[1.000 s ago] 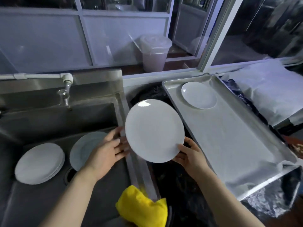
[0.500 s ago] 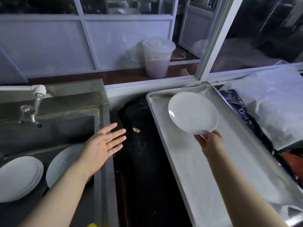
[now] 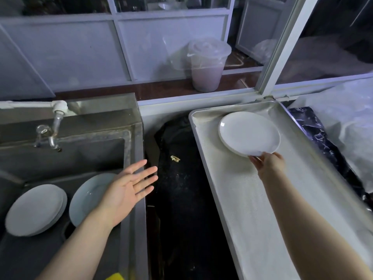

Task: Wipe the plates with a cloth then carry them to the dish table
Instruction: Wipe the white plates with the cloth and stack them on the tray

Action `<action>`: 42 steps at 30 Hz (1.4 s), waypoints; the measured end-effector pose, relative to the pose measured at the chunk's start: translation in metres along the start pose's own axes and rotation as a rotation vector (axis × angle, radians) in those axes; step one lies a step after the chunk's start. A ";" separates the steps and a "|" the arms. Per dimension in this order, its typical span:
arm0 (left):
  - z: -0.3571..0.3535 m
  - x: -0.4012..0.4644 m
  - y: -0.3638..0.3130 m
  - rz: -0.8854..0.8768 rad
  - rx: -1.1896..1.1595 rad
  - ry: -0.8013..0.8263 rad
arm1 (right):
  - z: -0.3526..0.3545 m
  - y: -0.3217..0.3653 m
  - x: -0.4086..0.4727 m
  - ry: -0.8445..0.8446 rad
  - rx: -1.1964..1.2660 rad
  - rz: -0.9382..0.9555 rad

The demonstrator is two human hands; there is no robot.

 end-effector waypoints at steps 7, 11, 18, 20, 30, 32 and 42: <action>-0.004 -0.002 0.003 0.008 -0.010 -0.008 | -0.004 -0.003 0.002 -0.015 -0.033 0.018; -0.003 -0.002 0.003 0.007 -0.009 -0.017 | -0.005 -0.003 0.003 -0.034 -0.037 0.041; 0.000 0.001 0.009 0.019 0.001 -0.023 | 0.001 -0.005 0.009 -0.093 -0.218 0.151; 0.000 0.003 0.011 0.026 -0.002 -0.022 | 0.004 -0.006 0.010 -0.133 -0.382 0.214; -0.005 0.007 0.016 0.044 0.008 0.001 | 0.008 -0.012 0.005 -0.127 -0.637 0.214; -0.005 0.006 0.016 0.046 0.007 0.002 | 0.009 -0.013 0.001 -0.107 -0.575 0.158; 0.016 -0.007 0.011 0.031 -0.040 0.033 | 0.012 -0.040 -0.071 0.174 -0.365 -0.080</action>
Point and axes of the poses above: each hand's wrist, its own x-axis towards the middle knuckle, its own z-axis out of the back of the hand, y = z × x, the point moved 1 cm from there along x, towards the middle knuckle, and after that the axes turned 11 degrees about x, right-handed, at the moved point
